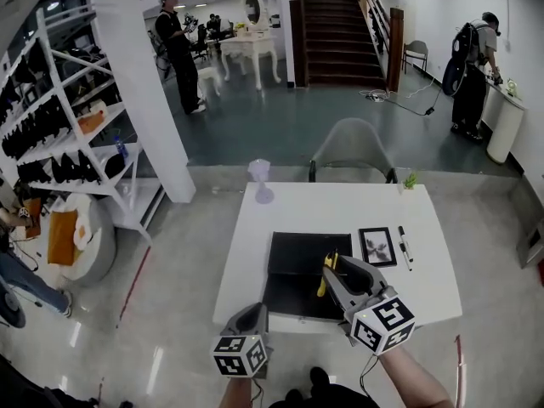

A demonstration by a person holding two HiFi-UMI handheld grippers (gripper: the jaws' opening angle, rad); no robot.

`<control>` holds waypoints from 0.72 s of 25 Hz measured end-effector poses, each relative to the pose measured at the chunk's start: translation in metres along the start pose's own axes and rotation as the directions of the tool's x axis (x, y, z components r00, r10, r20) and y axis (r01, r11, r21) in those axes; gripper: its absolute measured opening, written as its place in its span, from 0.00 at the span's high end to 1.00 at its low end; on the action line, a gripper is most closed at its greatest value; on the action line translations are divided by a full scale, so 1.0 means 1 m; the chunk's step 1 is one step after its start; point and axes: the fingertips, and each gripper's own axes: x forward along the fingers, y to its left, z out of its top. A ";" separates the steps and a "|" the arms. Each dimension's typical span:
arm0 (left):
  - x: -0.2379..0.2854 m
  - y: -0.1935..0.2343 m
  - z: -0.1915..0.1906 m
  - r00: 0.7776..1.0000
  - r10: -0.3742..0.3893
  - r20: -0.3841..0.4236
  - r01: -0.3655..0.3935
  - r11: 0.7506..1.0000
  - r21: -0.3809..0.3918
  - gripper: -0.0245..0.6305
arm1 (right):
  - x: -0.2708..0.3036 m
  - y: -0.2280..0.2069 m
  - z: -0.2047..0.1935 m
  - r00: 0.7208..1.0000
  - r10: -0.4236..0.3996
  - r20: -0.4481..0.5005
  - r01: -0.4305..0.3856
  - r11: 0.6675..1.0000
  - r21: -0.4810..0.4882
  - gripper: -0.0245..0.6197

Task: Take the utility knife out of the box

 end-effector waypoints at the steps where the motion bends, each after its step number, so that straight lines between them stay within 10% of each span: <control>1: 0.000 -0.002 0.000 1.000 -0.005 0.002 0.005 1.000 -0.003 0.94 | -0.002 0.000 0.003 1.000 -0.004 0.008 0.003 1.000 0.001 0.78; 18: -0.002 -0.008 0.005 1.000 -0.017 0.018 0.017 1.000 -0.003 0.94 | -0.013 0.001 0.025 0.997 -0.021 0.074 0.021 1.000 -0.001 0.78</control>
